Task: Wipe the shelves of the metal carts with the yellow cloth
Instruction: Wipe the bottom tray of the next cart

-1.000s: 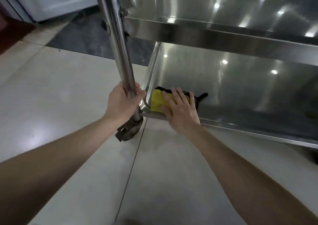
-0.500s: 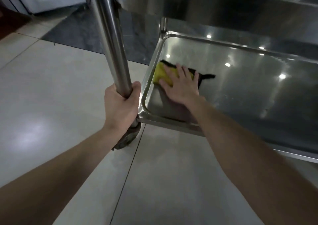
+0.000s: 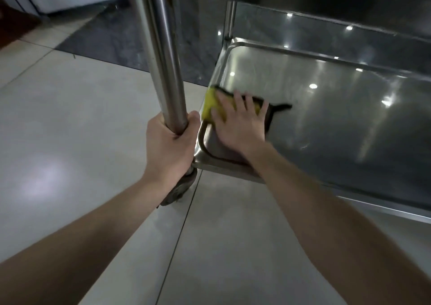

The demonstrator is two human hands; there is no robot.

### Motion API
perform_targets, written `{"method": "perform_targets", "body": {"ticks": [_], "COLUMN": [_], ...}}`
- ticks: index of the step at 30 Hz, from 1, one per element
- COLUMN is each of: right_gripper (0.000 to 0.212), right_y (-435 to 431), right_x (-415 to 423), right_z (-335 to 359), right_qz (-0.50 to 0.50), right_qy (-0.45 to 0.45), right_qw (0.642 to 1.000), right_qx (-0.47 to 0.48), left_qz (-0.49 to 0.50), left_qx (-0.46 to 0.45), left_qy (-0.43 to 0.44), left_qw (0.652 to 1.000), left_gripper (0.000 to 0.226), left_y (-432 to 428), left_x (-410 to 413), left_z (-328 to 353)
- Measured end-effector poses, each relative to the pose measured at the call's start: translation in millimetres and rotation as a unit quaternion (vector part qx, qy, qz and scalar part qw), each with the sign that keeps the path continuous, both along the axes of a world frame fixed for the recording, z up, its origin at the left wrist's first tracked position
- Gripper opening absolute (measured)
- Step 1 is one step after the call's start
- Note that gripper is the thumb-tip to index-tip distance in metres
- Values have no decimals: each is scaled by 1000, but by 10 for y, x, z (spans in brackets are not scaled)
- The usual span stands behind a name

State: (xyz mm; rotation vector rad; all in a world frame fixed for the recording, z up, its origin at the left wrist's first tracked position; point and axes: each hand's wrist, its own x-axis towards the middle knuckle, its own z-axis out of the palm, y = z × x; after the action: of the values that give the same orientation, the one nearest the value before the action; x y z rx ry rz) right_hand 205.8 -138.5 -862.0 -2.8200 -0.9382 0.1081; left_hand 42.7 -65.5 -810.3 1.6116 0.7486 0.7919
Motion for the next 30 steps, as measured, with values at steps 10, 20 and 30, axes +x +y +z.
{"method": "perform_targets", "body": {"ticks": [10,20,30], "right_gripper": [63,65,64], "right_y": [-512,452,-254], "right_x": [-840,970,-473], "right_z": [-61,69,0], "right_qz": [29,-72,23], "right_qy": [-28,43,-9], "right_qw": [998,996,1000], "right_qx": [40,-13,-1], "left_qz": [-15,-18,-2], "left_qx": [15,29,17], "left_qy": [-2,-23,2], "left_qw": [1000,999,1000], "left_gripper": [51,51,48], "left_y": [18,42,-19], "left_x": [-34,-1,-26], "left_z": [0,-41,36]}}
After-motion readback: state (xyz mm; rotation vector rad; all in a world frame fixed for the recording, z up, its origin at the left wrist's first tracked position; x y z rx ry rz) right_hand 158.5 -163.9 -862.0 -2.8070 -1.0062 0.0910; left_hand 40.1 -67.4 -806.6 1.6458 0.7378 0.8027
